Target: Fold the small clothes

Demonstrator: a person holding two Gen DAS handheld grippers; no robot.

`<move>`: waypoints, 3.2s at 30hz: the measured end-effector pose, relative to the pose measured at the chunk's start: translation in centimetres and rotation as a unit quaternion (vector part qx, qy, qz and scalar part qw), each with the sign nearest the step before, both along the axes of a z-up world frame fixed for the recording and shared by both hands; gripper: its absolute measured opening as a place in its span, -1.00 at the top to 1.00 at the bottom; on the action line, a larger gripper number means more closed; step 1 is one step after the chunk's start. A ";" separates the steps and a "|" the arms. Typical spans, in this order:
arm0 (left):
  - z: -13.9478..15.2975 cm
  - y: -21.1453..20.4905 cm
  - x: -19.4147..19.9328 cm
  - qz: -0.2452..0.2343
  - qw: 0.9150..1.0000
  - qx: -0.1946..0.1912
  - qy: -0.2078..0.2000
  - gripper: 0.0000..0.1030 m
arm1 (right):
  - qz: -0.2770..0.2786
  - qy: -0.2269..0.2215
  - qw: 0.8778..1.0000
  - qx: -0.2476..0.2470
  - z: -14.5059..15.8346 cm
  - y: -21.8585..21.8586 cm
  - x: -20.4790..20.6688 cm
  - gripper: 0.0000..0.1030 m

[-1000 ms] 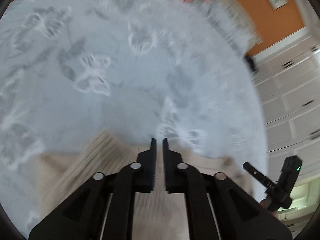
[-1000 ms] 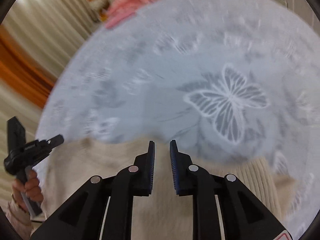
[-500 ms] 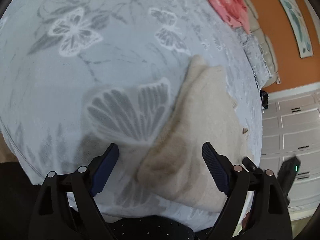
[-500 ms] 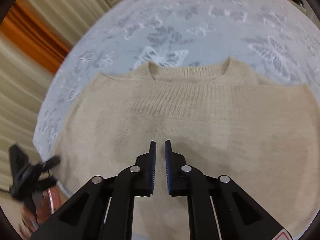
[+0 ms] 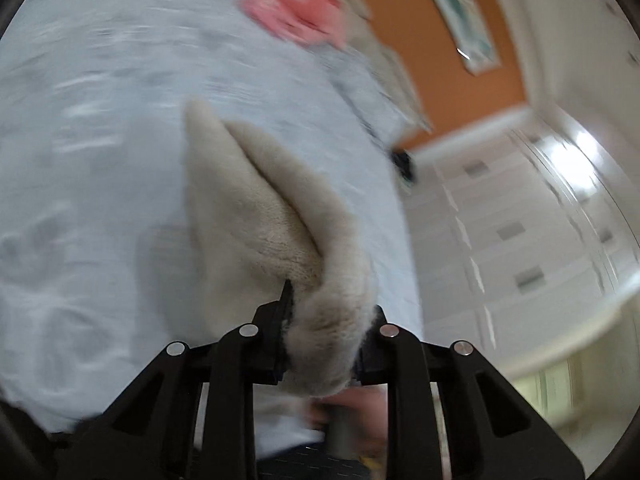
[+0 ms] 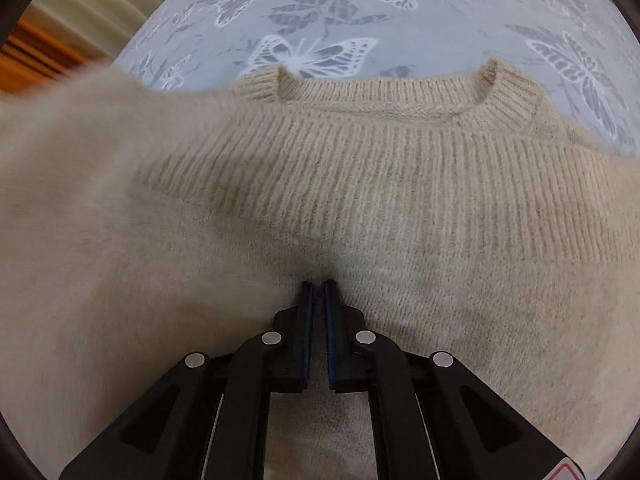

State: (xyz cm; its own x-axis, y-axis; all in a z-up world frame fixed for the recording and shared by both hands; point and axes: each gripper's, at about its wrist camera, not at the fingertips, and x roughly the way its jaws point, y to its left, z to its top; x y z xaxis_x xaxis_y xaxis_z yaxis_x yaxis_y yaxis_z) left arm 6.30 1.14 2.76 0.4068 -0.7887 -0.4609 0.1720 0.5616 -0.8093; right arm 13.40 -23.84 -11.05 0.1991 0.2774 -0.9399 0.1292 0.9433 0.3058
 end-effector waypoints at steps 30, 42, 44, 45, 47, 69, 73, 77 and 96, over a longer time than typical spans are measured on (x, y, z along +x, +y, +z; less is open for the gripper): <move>-4.6 -18.9 -8.3 -0.162 0.959 0.229 -0.037 -0.69 | -0.197 -0.107 0.941 0.255 2.6 -22.3 -16.6 -0.53; -5.5 -13.0 -8.1 -0.099 0.972 0.214 0.010 -0.70 | -0.132 -0.203 0.959 0.150 10.4 -21.2 -15.2 0.70; -6.1 -12.8 -8.0 -0.097 0.973 0.208 0.020 -0.70 | -0.152 -0.137 0.973 0.106 5.7 -23.3 -15.4 0.64; -6.5 -12.7 -7.8 -0.097 0.974 0.202 0.028 -0.70 | -0.155 -0.108 0.977 0.099 3.8 -23.7 -15.2 0.58; -7.3 -12.9 -7.4 -0.100 0.975 0.193 0.043 -0.70 | -0.167 -0.101 0.971 0.136 1.9 -24.5 -16.0 0.40; -13.6 -14.2 -3.4 -0.059 0.966 0.193 0.164 -0.63 | -0.186 -0.167 0.957 0.145 5.3 -24.9 -21.4 0.74; -13.7 -15.3 -3.7 -0.076 0.958 0.236 0.144 -0.62 | -0.172 -0.121 0.968 0.137 2.1 -24.6 -21.2 0.67; -13.3 -15.1 -3.5 -0.064 0.961 0.216 0.159 -0.68 | -0.201 -0.154 0.958 0.134 4.8 -25.1 -22.2 0.48; -7.6 -10.1 -1.5 -0.071 0.981 0.141 0.116 0.58 | -0.158 -0.146 0.964 0.157 7.2 -19.2 -21.4 0.36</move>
